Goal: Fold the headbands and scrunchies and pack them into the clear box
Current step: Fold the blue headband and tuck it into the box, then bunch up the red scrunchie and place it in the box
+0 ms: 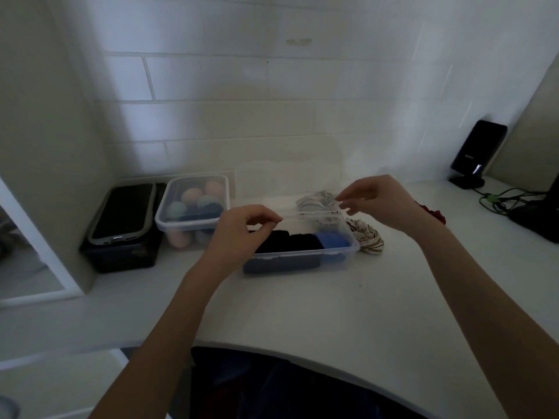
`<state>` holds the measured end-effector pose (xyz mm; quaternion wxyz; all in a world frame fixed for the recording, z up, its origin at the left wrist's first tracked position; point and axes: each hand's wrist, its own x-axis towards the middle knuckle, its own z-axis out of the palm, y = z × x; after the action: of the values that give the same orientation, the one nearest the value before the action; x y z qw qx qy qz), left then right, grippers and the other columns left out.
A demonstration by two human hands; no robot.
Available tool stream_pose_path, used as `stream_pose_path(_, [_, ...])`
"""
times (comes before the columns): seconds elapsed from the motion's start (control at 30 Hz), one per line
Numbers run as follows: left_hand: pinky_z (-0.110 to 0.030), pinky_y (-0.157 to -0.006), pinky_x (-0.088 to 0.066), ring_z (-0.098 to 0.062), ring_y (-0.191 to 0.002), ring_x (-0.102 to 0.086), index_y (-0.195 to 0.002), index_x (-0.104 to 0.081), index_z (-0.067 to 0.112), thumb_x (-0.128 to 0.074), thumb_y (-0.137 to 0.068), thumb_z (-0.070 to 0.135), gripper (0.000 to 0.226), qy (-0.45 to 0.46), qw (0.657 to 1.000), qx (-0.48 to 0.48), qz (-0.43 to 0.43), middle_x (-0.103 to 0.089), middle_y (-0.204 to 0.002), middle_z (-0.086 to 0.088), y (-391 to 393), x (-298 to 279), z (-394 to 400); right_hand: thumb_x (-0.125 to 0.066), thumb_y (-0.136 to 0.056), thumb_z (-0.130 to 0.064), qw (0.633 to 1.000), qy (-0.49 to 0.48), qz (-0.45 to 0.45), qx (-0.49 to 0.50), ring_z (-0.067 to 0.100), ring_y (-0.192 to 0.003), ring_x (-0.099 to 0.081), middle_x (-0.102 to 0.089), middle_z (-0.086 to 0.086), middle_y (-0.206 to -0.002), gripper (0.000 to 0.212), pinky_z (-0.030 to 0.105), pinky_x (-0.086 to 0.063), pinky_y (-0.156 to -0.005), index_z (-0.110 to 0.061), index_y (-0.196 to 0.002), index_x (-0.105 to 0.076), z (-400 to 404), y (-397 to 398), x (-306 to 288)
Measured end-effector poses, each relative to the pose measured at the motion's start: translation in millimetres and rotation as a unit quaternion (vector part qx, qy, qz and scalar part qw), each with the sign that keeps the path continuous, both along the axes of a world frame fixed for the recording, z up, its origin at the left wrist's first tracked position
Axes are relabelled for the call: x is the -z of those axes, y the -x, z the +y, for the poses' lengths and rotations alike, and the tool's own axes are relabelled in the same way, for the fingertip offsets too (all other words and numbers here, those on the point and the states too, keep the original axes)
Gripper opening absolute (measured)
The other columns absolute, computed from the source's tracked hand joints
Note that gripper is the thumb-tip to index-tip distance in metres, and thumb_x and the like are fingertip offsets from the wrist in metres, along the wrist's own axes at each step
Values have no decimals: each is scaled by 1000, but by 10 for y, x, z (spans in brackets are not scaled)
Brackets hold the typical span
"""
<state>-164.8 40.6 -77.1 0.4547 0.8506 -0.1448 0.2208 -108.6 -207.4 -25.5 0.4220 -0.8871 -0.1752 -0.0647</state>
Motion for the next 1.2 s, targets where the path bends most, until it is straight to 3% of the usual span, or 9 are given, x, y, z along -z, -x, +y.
stream_pose_path(0.27, [-7,-73,-47,0,-78,-64,-84,-71,21,-68,-80,6,17,-3,998,12,59,-69,-81,9,-29,-8,-41,-63,-85,-6,998,32,-49,26,19,-78,-69,-73,3,-91,15,25,-55,-75,-12,-96,-72,28,-135,175])
stream_pose_path(0.43, [-2,-70,-44,13,-71,-59,-84,-70,23,-72,-73,3,23,-40,994,18,97,-67,-78,11,-39,-21,-35,-45,-91,4,983,-129,-91,97,16,-70,-63,-65,9,-94,22,28,-56,-71,-10,-104,-54,72,-360,317])
stream_pose_path(0.6, [-6,-73,-47,2,-76,-63,-81,-70,25,-72,-72,2,24,-33,994,14,100,-70,-78,7,-29,-10,-51,-52,-87,1,996,85,-12,36,23,-96,-63,-66,7,-110,28,33,-49,-84,-6,-113,-60,53,-577,538])
stream_pose_path(0.77, [-18,-79,-52,-5,-80,-66,-80,-70,26,-72,-72,2,25,-26,994,17,108,-72,-81,5,-44,0,-55,-56,-89,-7,994,108,15,4,15,-96,-58,-67,8,-115,31,23,-40,-83,-9,-120,-62,97,-561,634])
stream_pose_path(0.9, [-13,-78,-50,-1,-79,-64,-80,-69,28,-73,-72,5,26,-39,993,21,112,-71,-81,7,-65,10,-57,-46,-93,-7,981,68,-86,158,27,-86,-61,-65,14,-117,29,30,-44,-76,-15,-117,-61,-99,-614,666])
stream_pose_path(0.93, [-12,-77,-49,0,-78,-63,-80,-70,28,-74,-71,5,25,-39,993,22,112,-71,-81,7,-67,14,-57,-45,-93,-9,965,98,-107,220,28,-90,-61,-63,13,-121,31,35,-46,-80,-19,-120,-59,-179,-622,667])
stream_pose_path(1.0, [-11,-76,-49,2,-79,-63,-81,-71,28,-74,-71,5,25,-38,993,26,113,-72,-82,8,-68,15,-62,-47,-92,-13,925,195,-72,318,32,-121,-47,-53,11,-135,39,47,-36,-99,-21,-130,-50,-356,-635,699])
stream_pose_path(1.1, [-6,-73,-47,6,-75,-62,-80,-70,28,-74,-70,4,26,-29,993,40,110,-70,-79,11,-81,2,-103,-45,-91,-19,901,253,59,347,36,-132,-32,-43,12,-141,40,53,-25,-106,-16,-131,-45,-532,-634,831])
stream_pose_path(1.2, [-2,-70,-44,9,-72,-60,-81,-70,27,-75,-70,4,26,-40,992,60,104,-67,-77,15,-114,-15,-195,-43,-92,-15,919,228,25,321,41,-117,-46,-54,21,-126,33,49,-38,-98,-10,-123,-54,-611,-663,991])
